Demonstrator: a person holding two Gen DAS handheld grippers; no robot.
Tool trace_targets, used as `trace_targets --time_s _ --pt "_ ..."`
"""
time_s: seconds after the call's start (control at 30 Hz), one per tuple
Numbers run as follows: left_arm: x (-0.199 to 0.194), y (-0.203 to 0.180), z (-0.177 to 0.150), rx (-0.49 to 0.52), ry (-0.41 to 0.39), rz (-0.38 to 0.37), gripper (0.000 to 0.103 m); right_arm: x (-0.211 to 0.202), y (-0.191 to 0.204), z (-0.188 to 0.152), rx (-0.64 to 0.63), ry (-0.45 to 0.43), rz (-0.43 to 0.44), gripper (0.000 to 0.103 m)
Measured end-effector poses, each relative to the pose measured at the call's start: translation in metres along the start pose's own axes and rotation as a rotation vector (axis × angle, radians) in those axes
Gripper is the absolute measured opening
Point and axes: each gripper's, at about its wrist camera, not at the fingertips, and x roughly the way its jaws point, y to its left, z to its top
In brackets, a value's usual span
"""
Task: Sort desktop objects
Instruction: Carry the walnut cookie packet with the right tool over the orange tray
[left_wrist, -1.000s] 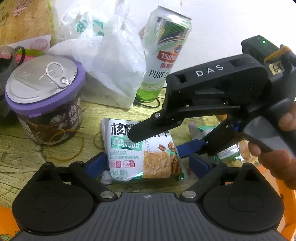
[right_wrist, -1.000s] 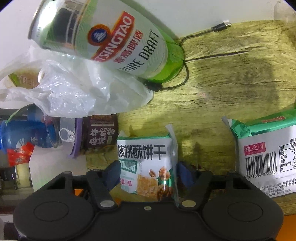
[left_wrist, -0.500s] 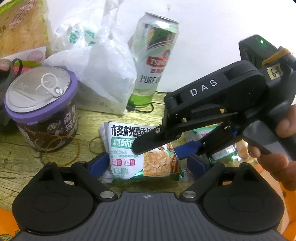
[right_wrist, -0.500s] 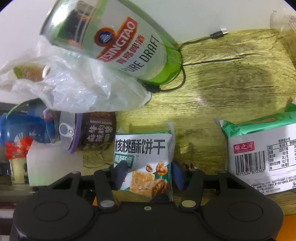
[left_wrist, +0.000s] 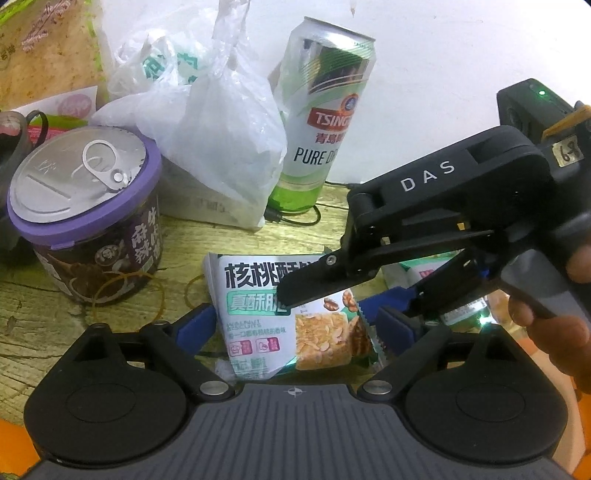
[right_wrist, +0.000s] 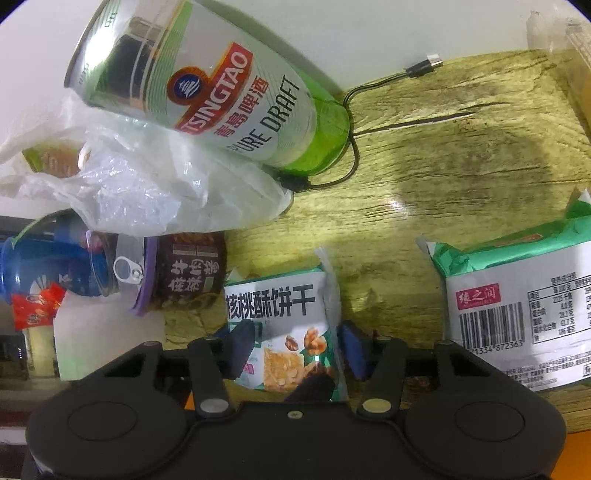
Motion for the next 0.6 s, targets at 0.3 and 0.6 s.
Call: trace_targets --time_s 0.3,0.6 --pt "-0.009 -0.01 -0.005 0.046 -0.021 0.005 0.088 -0.007 0.003 -0.006 -0.021 -0.002 0.005 0.052" --pt "-0.032 -0.021 -0.002 0.052 -0.058 0.011 0.088 -0.026 0.013 -0.017 -0.042 -0.029 0.041 0.052"
